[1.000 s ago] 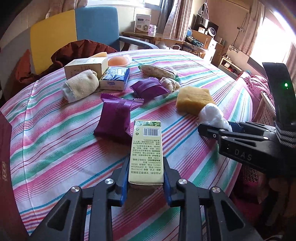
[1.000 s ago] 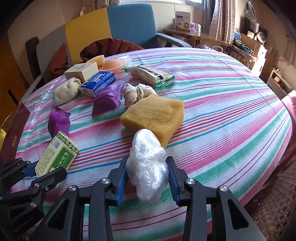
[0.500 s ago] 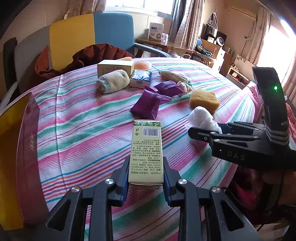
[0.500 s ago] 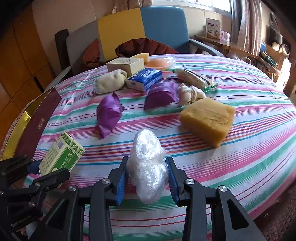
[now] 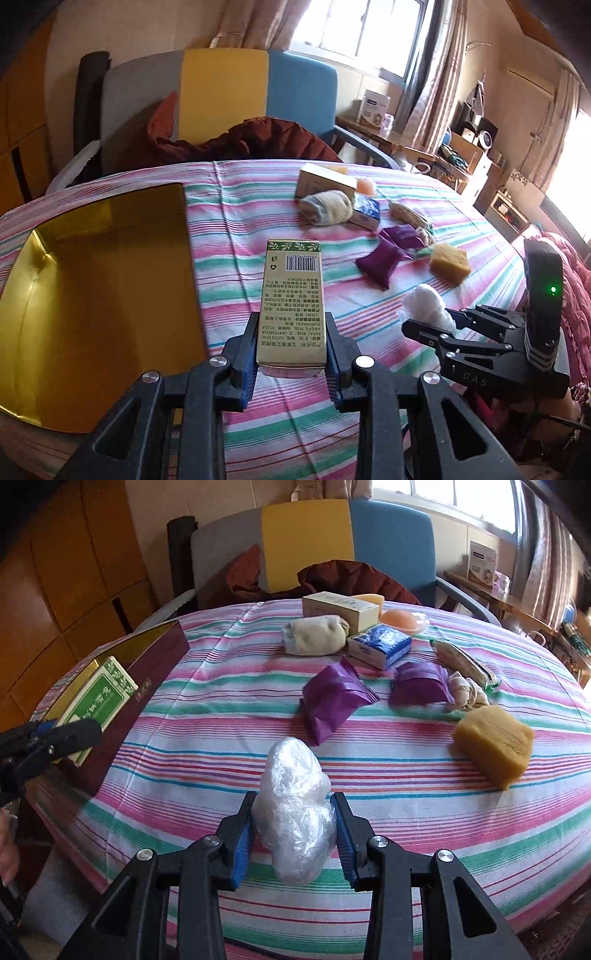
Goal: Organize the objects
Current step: 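Carry the green-white box with the left tool while the right tool carries the plastic bundle to the tray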
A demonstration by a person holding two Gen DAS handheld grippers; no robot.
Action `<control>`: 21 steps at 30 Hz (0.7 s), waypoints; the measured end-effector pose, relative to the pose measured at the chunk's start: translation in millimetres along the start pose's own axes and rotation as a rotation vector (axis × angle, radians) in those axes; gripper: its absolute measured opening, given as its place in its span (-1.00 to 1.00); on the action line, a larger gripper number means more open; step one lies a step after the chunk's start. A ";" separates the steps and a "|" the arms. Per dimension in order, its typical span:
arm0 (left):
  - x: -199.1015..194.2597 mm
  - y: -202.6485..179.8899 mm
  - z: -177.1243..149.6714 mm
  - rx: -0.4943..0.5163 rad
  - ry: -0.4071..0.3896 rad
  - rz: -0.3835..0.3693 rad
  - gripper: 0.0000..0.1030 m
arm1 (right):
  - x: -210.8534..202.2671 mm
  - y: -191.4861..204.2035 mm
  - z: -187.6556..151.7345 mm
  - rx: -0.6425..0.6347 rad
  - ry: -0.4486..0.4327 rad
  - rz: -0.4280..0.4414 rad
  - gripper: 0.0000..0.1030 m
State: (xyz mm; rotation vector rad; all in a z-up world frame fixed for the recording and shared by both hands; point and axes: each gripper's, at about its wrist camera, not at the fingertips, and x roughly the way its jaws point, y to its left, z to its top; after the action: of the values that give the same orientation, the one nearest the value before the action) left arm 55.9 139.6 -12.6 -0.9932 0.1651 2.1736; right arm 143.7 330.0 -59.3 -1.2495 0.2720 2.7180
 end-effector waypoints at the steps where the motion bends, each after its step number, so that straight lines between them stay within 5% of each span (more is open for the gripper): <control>1: -3.8 10.3 1.5 -0.014 -0.007 0.024 -0.42 | -2.4 4.7 2.3 -0.006 -0.009 0.005 -0.23; 13: -8.2 136.1 -10.1 -0.227 0.085 0.242 -0.42 | -13.9 71.2 31.6 -0.105 -0.086 0.089 -0.23; 21: -16.2 184.2 -24.5 -0.269 0.142 0.375 -0.42 | -19.3 121.0 51.3 -0.184 -0.128 0.169 -0.23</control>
State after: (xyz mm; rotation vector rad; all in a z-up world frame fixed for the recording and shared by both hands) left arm -44.8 -12.8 -50.1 -1.3605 0.1357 2.5105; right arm 94.3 222.5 1.0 -1.1350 0.1209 3.0130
